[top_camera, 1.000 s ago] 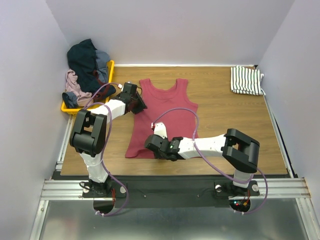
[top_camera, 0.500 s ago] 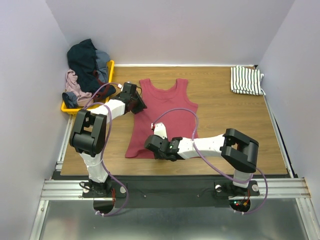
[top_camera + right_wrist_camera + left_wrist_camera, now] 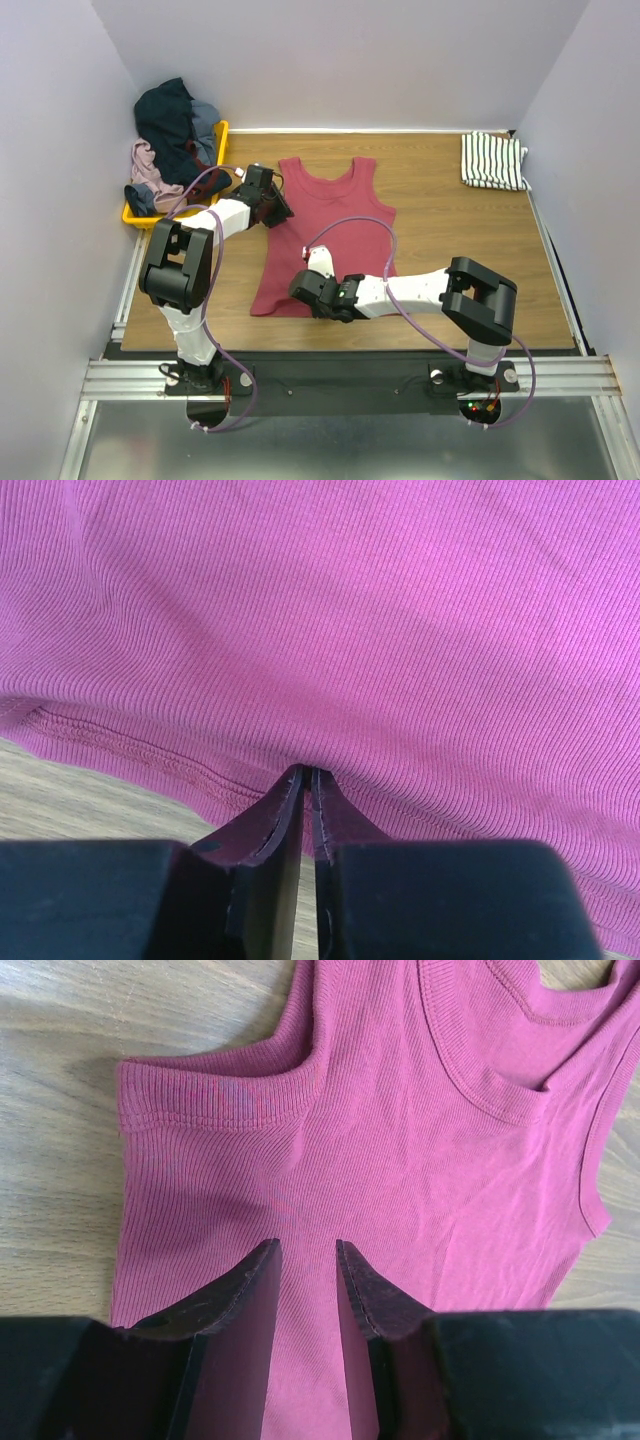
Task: Fold and stack the tank tops
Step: Fold the tank top
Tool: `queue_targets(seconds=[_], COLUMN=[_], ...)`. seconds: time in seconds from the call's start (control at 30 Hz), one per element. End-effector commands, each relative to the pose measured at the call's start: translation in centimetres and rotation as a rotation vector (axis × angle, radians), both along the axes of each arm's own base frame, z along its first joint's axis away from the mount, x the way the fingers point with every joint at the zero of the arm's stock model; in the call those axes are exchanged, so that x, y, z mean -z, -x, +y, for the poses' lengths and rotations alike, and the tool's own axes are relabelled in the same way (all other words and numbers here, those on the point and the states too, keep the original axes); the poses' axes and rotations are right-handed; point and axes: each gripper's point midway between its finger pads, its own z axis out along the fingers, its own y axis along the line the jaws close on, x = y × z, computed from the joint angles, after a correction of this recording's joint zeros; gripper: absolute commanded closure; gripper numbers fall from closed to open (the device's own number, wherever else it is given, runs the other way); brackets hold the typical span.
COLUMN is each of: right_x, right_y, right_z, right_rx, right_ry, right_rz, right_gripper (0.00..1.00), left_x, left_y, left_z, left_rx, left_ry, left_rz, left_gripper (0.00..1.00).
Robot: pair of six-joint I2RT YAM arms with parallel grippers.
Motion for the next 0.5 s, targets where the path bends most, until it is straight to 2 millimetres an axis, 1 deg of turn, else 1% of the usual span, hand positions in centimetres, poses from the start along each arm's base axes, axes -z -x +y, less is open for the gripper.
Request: queue_targets(seconds=[0.0,0.13,0.27,0.4,0.47], right_x=[-1.7,-2.6,-2.9,-3.0,-2.7], right_y=[-0.2,0.3,1.0,2.1,2.7], right_z=[0.2,0.1,0.1,0.2,0.1], right_rx=[0.009,-0.009,-0.027,-0.052,-0.06], right_ry=[-0.039,-0.062,-0.073,-0.077,-0.072], right_rz=[-0.013,-0.002,0.015,0.041,0.054], right_gripper=[0.88,0.88,0.9,0.91,0.91], left_x=[-0.3,-0.1,0.0,0.1,0.1], left_y=[-0.8,-0.8,-0.9,-0.8,-0.8], left_z=[0.4,0.6,0.6,0.7,0.7], left_rx=[-0.017,-0.023,-0.024,-0.027,-0.027], left_ry=[0.004,0.003,0.003,0.003,0.003], left_rz=[-0.024,-0.019,-0.018,-0.014,-0.014], left_gripper=[0.6,0.6,0.6,0.6,0.6])
